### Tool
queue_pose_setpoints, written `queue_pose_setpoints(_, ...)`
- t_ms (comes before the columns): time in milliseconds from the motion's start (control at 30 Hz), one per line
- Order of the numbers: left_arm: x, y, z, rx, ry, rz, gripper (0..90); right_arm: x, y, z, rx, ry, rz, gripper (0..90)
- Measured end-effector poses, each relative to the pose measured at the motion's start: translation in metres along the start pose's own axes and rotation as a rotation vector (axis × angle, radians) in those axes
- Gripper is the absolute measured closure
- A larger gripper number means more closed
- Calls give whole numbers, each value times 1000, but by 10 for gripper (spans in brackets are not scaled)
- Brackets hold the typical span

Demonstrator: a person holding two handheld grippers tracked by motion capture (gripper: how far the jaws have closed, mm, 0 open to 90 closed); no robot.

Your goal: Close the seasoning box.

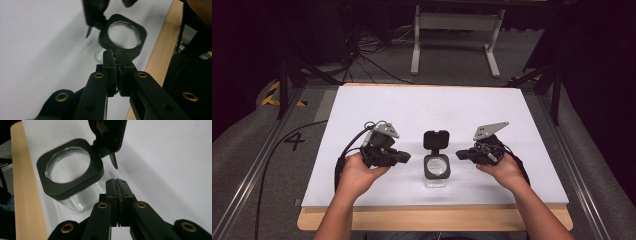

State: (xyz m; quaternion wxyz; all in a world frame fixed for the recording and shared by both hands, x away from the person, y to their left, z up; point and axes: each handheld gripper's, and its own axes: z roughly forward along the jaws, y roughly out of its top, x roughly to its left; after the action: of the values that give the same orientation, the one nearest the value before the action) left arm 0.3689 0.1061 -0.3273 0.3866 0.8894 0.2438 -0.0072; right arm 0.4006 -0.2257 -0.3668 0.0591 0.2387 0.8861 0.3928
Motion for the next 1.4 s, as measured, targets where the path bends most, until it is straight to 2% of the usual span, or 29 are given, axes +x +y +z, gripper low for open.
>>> queue_pose_setpoints(33,-2,0,2,-5,-2,8,885,1,2,-1,-8,2,-4,887)
queue_pose_setpoints(100,-4,-1,5,-4,-19,-1,894,2,6,-1,-21,-3,-14,887)
queue_pose_setpoints(167,-5,-6,9,-27,-53,-15,896,2,11,-2,-37,-2,-20,888)
queue_pose_setpoints(200,-5,-6,9,-27,-53,-15,897,2,11,-2,-37,-2,-20,888)
queue_pose_setpoints(267,-7,-9,14,-38,-76,-22,897,0,19,-4,-83,6,-9,889)
queue_pose_setpoints(300,-11,-11,20,-40,-92,1,897,-1,21,-5,-97,9,-4,889)
queue_pose_setpoints(333,-11,-11,20,-40,-92,1,897,-3,24,-5,-109,9,-3,889)
queue_pose_setpoints(367,-17,-12,25,-48,-106,43,897,-4,27,-5,-120,8,1,889)
queue_pose_setpoints(400,-17,-12,25,-48,-106,43,897,-4,27,-5,-120,8,1,889)
queue_pose_setpoints(467,-23,-13,30,-51,-110,92,897,-8,33,-5,-143,6,1,889)
queue_pose_setpoints(567,-27,-14,37,-37,-145,105,897,-12,40,-6,-167,2,4,889)
queue_pose_setpoints(633,-30,-15,44,-16,-157,122,897,-15,44,-7,-171,-18,8,890)
queue_pose_setpoints(700,-32,-15,49,-2,-168,122,897,-17,46,-9,-187,-21,13,889)
queue_pose_setpoints(733,-37,-16,57,11,-176,121,897,-17,48,-9,-192,-24,13,889)
queue_pose_setpoints(800,-40,-15,64,24,-187,146,897,-19,51,-9,-198,-27,13,889)
queue_pose_setpoints(867,-42,-15,71,38,-203,151,897,-21,56,-7,-211,-26,22,889)
queue_pose_setpoints(1033,-41,-16,84,62,-201,144,897,-30,65,1,-229,3,47,889)
queue_pose_setpoints(1133,-39,-18,89,63,-190,113,897,-29,70,3,-226,9,42,889)
queue_pose_setpoints(1400,-31,-20,88,70,-140,80,896,-25,80,9,-206,21,26,890)
